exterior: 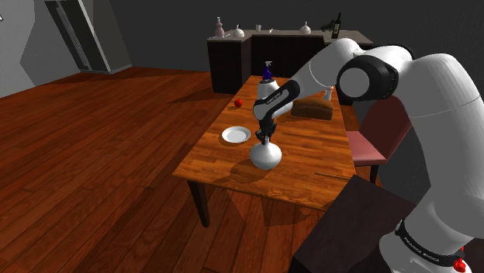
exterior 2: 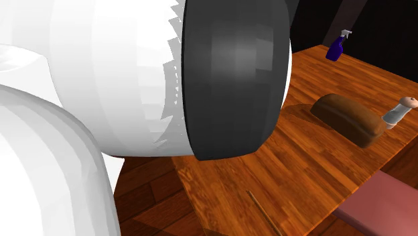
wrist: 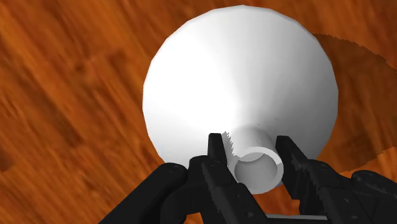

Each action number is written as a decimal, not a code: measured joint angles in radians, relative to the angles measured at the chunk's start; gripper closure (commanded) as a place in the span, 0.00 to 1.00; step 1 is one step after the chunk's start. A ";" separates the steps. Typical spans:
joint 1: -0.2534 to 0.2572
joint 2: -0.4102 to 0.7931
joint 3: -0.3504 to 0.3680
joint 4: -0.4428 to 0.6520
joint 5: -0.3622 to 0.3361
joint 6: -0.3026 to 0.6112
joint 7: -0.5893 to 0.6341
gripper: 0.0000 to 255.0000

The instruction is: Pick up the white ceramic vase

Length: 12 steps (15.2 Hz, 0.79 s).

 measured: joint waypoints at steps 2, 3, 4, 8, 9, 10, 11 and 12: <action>0.000 0.000 0.000 0.001 0.000 0.000 0.000 1.00; 0.000 0.000 0.000 0.001 0.000 0.000 0.000 1.00; 0.000 0.000 0.000 0.001 0.000 0.001 0.000 1.00; 0.001 -0.003 0.000 -0.001 0.000 -0.002 0.001 1.00; 0.002 -0.008 0.000 -0.001 -0.001 -0.008 0.001 1.00; 0.002 -0.017 -0.001 -0.005 -0.001 -0.013 0.001 1.00; 0.002 -0.032 -0.002 -0.012 -0.002 -0.021 0.000 1.00; 0.002 -0.042 -0.002 -0.013 -0.002 -0.030 -0.001 1.00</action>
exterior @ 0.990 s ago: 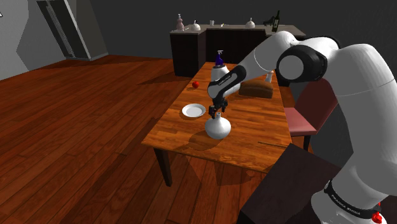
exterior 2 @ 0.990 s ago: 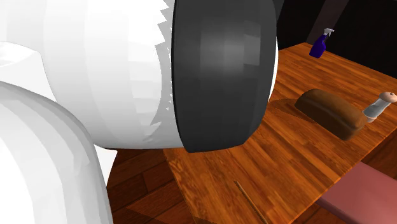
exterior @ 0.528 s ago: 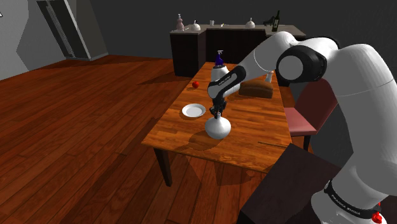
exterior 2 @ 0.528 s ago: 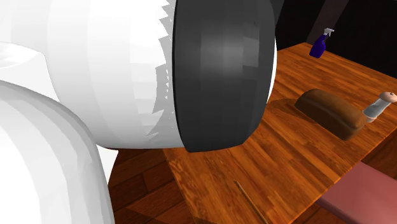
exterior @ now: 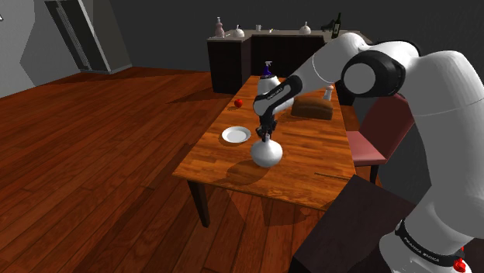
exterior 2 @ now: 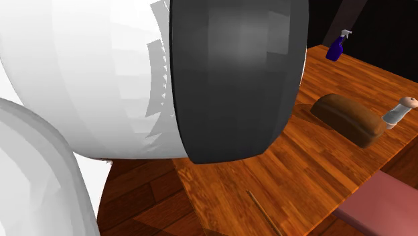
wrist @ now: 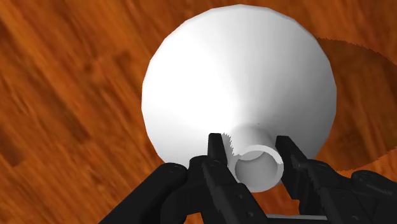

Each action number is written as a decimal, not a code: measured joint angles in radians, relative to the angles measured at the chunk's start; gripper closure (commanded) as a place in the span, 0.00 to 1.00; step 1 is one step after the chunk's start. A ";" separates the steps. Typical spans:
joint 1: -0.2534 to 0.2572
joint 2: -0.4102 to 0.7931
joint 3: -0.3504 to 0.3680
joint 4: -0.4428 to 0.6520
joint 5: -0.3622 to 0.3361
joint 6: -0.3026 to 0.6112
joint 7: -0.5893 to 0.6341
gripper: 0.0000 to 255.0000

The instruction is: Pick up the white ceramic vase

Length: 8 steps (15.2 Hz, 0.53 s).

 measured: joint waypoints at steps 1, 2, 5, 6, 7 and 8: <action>0.001 -0.006 0.000 0.004 0.000 -0.010 0.001 1.00; 0.001 -0.011 -0.001 0.010 -0.001 -0.021 0.001 1.00; 0.003 -0.036 -0.002 0.009 -0.003 -0.045 0.001 1.00; 0.004 -0.049 -0.003 0.005 -0.003 -0.053 0.001 1.00; 0.004 -0.055 -0.003 0.009 -0.004 -0.063 0.001 1.00; 0.003 -0.061 -0.003 0.010 -0.004 -0.070 -0.001 1.00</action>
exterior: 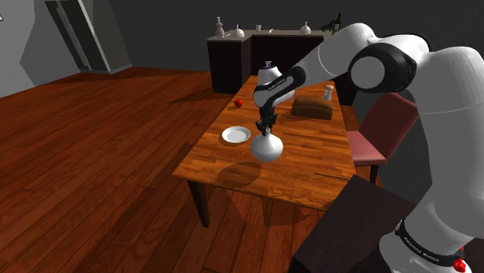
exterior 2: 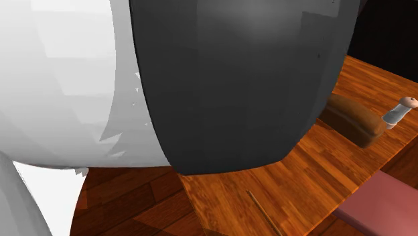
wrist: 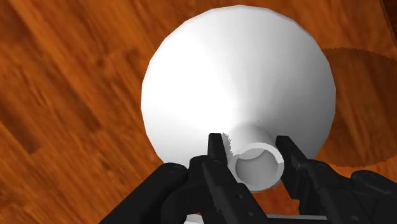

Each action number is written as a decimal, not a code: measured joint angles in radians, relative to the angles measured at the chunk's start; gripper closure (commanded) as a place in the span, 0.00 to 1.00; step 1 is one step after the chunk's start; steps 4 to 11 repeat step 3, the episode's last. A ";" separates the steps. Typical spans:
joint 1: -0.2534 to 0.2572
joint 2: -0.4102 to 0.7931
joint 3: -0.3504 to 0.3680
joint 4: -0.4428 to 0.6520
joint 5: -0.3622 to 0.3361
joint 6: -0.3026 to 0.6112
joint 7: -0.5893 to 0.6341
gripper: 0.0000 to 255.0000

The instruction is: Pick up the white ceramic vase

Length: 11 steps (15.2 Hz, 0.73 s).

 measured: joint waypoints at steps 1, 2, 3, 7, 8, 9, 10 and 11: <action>0.001 -0.011 -0.001 -0.002 -0.001 -0.010 0.001 1.00; 0.002 -0.019 -0.001 0.004 -0.001 -0.023 0.001 1.00; 0.001 -0.022 -0.001 0.008 -0.002 -0.030 0.000 1.00; 0.001 -0.022 -0.001 0.008 -0.002 -0.030 0.000 1.00; 0.001 -0.022 -0.001 0.008 -0.002 -0.030 0.000 1.00; 0.001 -0.022 -0.001 0.008 -0.002 -0.030 0.000 1.00; 0.001 -0.022 -0.001 0.008 -0.002 -0.030 0.000 1.00; 0.001 -0.022 -0.001 0.008 -0.002 -0.030 0.000 1.00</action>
